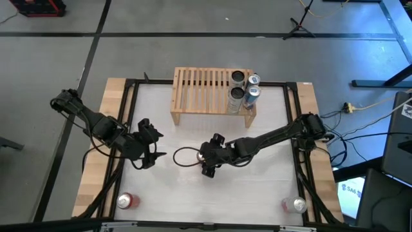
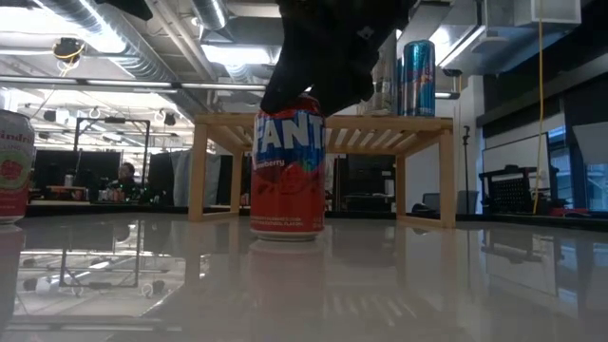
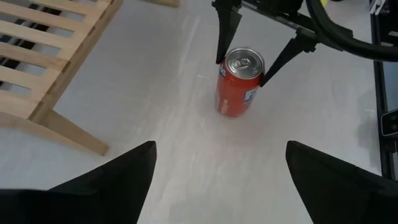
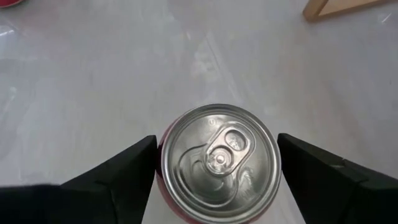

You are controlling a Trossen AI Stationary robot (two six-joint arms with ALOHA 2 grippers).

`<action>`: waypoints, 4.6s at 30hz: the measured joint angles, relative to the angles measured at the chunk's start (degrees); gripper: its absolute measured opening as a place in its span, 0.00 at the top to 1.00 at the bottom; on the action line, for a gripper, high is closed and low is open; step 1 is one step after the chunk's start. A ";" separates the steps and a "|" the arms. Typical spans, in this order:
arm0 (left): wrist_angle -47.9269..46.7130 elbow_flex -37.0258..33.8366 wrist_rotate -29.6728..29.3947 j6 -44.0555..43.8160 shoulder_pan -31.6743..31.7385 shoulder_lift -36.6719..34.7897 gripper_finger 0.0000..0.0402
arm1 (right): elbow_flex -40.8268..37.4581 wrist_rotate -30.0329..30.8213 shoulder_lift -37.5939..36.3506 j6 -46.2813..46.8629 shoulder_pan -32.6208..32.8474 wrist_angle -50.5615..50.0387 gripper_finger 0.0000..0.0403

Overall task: Place canned beverage on shelf
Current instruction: Put the top red soda can on the shelf

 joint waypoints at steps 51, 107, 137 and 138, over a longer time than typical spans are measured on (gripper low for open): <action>0.06 0.00 -0.59 -0.01 0.00 0.02 0.13 | 9.86 4.00 5.37 -0.03 -0.35 -4.47 0.21; 1.83 -0.02 -2.39 0.00 -0.02 0.11 0.13 | 50.69 8.13 0.90 -6.67 -15.95 -41.66 0.35; 2.33 -0.02 -2.38 -0.42 -0.02 0.11 0.13 | 43.23 0.39 2.57 -15.69 -30.77 -41.71 0.35; 2.33 -0.02 -2.38 -0.42 -0.01 0.11 0.13 | 43.23 0.45 2.52 -15.74 -30.80 -42.25 0.35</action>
